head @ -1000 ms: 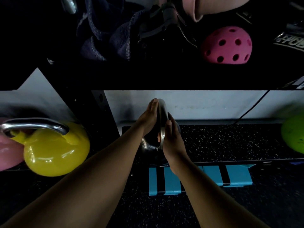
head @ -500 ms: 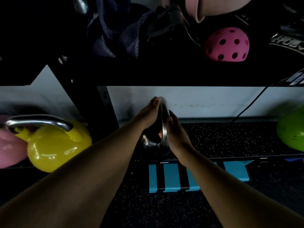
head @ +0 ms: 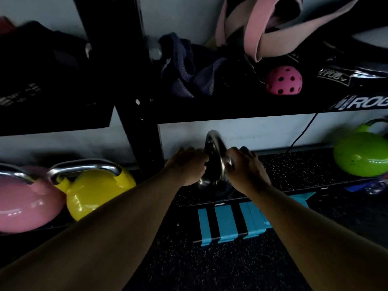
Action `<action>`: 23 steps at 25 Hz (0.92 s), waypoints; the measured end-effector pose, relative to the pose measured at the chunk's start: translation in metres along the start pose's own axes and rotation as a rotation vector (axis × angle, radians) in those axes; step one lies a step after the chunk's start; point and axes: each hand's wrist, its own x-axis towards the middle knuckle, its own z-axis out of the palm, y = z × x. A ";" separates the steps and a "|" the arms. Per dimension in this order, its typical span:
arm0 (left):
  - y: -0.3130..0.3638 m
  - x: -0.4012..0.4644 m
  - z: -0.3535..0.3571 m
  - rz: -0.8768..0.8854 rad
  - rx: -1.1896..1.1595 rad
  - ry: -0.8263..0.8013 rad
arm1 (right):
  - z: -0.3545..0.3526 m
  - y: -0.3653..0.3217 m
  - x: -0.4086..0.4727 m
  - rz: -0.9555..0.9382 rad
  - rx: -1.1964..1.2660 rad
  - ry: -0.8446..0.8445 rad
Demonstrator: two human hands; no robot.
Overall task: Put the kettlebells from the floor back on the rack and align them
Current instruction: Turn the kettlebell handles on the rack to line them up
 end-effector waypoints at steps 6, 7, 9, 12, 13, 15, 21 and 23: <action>-0.039 -0.073 -0.021 0.028 0.045 0.055 | 0.004 -0.046 -0.031 -0.043 -0.029 -0.019; -0.047 -0.088 -0.023 0.027 0.063 0.067 | 0.006 -0.058 -0.038 -0.046 -0.009 -0.022; -0.060 -0.110 -0.028 0.022 0.129 0.069 | 0.009 -0.076 -0.047 -0.086 0.023 -0.042; -0.102 -0.151 -0.038 -0.031 0.239 0.116 | 0.022 -0.128 -0.048 -0.191 0.029 -0.079; -0.117 -0.164 -0.040 -0.051 0.255 0.135 | 0.028 -0.148 -0.049 -0.212 0.010 -0.090; -0.149 -0.185 -0.043 -0.098 0.302 0.128 | 0.043 -0.187 -0.048 -0.248 0.008 -0.094; -0.250 -0.227 -0.047 -0.212 0.191 0.184 | 0.080 -0.283 -0.023 -0.276 -0.017 -0.116; -0.271 -0.230 -0.043 -0.276 0.086 0.221 | 0.093 -0.301 -0.011 -0.272 -0.038 -0.105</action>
